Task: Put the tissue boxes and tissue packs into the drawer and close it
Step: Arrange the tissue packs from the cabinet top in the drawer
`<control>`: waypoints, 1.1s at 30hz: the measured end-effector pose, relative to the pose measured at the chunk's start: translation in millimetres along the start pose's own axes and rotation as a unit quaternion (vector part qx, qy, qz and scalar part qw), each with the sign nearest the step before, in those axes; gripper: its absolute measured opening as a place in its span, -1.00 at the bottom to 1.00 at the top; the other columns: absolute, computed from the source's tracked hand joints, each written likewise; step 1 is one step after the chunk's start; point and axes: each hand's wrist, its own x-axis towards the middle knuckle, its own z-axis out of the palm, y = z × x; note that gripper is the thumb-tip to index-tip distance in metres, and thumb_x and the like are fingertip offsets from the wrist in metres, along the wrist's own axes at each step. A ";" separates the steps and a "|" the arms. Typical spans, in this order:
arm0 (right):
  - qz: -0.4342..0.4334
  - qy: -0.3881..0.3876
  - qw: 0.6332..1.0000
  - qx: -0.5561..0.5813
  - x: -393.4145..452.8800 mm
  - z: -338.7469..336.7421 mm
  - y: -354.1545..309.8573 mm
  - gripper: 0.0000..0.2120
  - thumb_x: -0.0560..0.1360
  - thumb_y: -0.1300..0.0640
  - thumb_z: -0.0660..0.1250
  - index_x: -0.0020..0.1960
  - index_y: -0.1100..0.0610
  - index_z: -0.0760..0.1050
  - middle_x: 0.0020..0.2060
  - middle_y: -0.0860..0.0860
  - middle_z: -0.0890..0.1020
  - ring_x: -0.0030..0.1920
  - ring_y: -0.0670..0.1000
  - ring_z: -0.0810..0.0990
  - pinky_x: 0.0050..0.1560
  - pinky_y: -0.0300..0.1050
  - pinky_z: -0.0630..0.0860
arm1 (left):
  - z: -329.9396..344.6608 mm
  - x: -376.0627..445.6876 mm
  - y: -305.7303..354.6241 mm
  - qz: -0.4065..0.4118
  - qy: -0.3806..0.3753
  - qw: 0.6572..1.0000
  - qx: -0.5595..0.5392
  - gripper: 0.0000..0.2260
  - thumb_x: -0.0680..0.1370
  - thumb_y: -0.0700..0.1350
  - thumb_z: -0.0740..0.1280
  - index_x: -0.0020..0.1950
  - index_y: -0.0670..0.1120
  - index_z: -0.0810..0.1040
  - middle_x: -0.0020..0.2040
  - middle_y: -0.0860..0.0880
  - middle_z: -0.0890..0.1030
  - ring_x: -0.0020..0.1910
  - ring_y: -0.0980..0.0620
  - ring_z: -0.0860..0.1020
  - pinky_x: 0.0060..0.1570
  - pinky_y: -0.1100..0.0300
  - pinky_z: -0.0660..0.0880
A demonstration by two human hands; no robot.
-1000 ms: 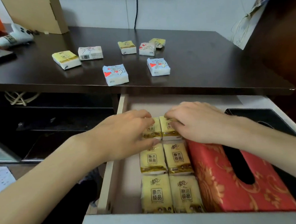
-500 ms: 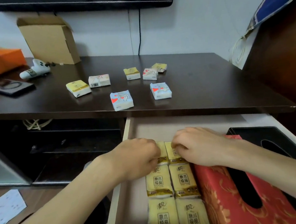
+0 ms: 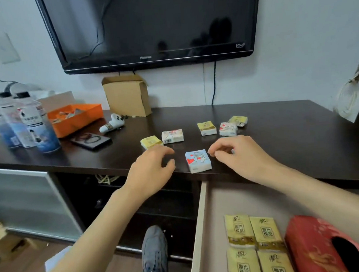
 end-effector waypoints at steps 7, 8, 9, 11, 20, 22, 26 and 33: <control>0.021 -0.002 0.995 -0.100 95.9 20.7 19.4 -0.65 0.58 0.23 0.27 0.34 0.04 0.54 0.31 0.01 0.59 0.28 0.04 0.52 0.11 -0.14 0.40 | 7.4 82.1 -56.9 -0.053 -0.074 0.993 0.070 -0.48 0.49 0.03 0.35 0.43 -0.05 0.41 0.46 -0.09 0.34 0.44 -0.15 0.27 0.33 -0.05 0.32; 0.031 -0.012 0.991 -0.128 109.9 22.7 25.7 -0.60 0.57 0.24 0.27 0.39 0.06 0.49 0.36 0.03 0.54 0.34 0.07 0.47 0.14 -0.10 0.39 | 8.6 93.8 -62.6 -0.070 -0.088 0.991 0.078 -0.41 0.49 0.07 0.37 0.48 -0.07 0.35 0.51 -0.12 0.28 0.49 -0.17 0.21 0.38 -0.08 0.27; 0.041 -0.022 0.987 -0.152 123.0 24.6 32.1 -0.56 0.56 0.25 0.26 0.44 0.09 0.44 0.40 0.06 0.50 0.38 0.10 0.42 0.19 -0.04 0.39 | 10.2 104.8 -68.4 -0.091 -0.102 0.987 0.083 -0.33 0.48 0.13 0.38 0.51 -0.08 0.29 0.54 -0.15 0.24 0.52 -0.18 0.16 0.41 -0.10 0.23; 0.060 -0.033 0.982 -0.176 147.7 28.2 44.0 -0.49 0.55 0.26 0.25 0.49 0.14 0.37 0.45 0.10 0.44 0.44 0.15 0.35 0.31 0.06 0.37 | 13.5 123.6 -80.5 -0.125 -0.130 0.979 0.097 -0.22 0.44 0.21 0.41 0.53 -0.12 0.24 0.53 -0.18 0.26 0.51 -0.20 0.19 0.41 -0.10 0.24; 0.155 -0.184 0.956 -0.170 214.0 19.5 80.4 -0.26 0.45 0.18 0.37 0.58 0.15 0.20 0.52 0.15 0.33 0.46 0.19 0.34 0.41 0.12 0.34 | 13.2 136.4 -106.3 -0.133 -0.155 0.978 0.031 -0.25 0.30 0.12 0.57 0.43 -0.01 0.40 0.24 -0.04 0.52 0.07 0.00 0.47 0.08 0.11 0.41; 0.154 -0.187 0.956 -0.166 216.7 19.7 86.7 -0.45 0.43 0.16 0.41 0.39 0.16 0.40 0.36 0.16 0.48 0.30 0.18 0.46 0.29 0.12 0.42 | 11.6 130.9 -101.5 -0.126 -0.153 0.980 0.025 -0.21 0.31 0.11 0.57 0.46 -0.04 0.37 0.29 -0.06 0.50 0.10 0.00 0.46 0.07 0.14 0.37; 0.129 -0.133 0.972 -0.145 211.4 22.1 91.4 -0.29 0.40 0.06 0.53 0.48 0.12 0.37 0.36 0.07 0.48 0.32 0.12 0.46 0.31 0.04 0.43 | 5.2 121.2 -82.5 -0.113 -0.138 0.984 0.019 -0.16 0.33 0.12 0.56 0.51 -0.10 0.31 0.38 -0.09 0.48 0.28 -0.10 0.47 0.16 0.11 0.40; 0.037 0.020 0.984 -0.170 157.5 13.0 71.6 -0.17 0.34 -0.27 0.50 0.49 0.06 0.37 0.24 0.04 0.42 0.32 0.09 0.30 0.15 0.04 0.34 | -15.0 88.1 -26.7 -0.077 -0.101 0.990 -0.054 -0.29 0.32 0.20 0.54 0.38 -0.04 0.45 0.22 -0.02 0.56 0.12 0.01 0.53 0.10 0.06 0.50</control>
